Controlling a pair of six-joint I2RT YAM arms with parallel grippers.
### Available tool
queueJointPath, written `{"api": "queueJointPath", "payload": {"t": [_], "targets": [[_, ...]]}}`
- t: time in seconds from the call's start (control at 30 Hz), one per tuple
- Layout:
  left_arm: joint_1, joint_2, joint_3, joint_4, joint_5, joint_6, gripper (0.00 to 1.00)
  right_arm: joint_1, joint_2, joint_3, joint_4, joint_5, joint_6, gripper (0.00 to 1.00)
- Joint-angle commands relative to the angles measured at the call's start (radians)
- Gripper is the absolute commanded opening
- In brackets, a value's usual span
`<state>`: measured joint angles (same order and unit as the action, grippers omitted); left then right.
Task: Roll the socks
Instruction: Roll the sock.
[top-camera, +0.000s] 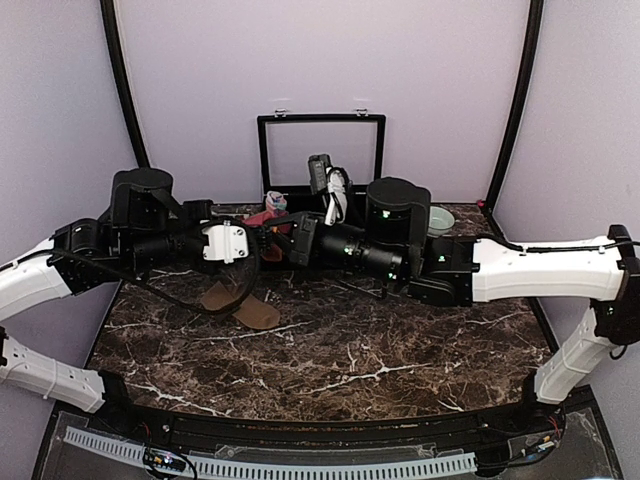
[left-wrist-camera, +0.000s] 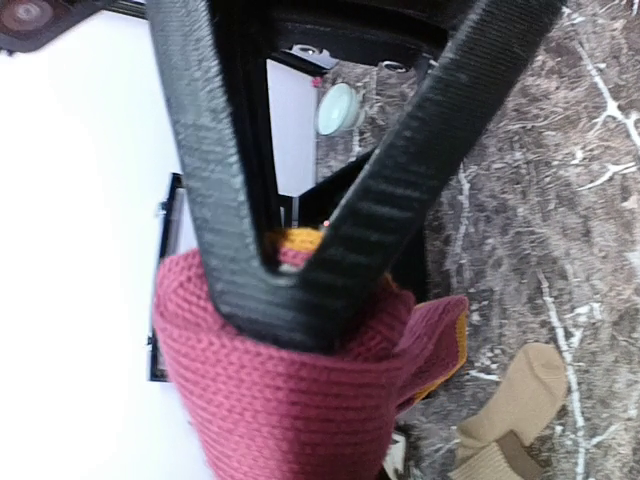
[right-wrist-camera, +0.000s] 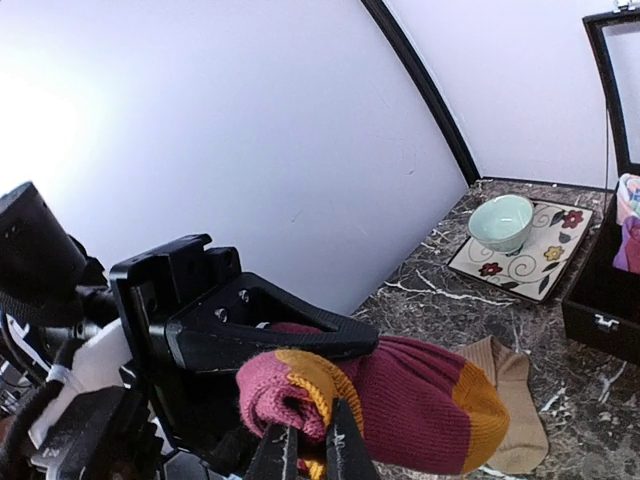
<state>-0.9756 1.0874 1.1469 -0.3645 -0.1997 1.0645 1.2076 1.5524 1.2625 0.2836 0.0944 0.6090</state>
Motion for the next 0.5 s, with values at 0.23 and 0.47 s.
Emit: {"api": "queueJointPath", "payload": {"t": [0.23,0.47], "targets": [[-0.02,-0.014,0.061,-0.11,0.064,-0.063,0.0,-0.009,0.05,0.037,0.093,0.004,0.106,0.36],[0.061,0.13,0.373,-0.585,0.631,-0.378,0.0,-0.021,-0.139,-0.051,0.041,0.016,-0.303,0.63]]}}
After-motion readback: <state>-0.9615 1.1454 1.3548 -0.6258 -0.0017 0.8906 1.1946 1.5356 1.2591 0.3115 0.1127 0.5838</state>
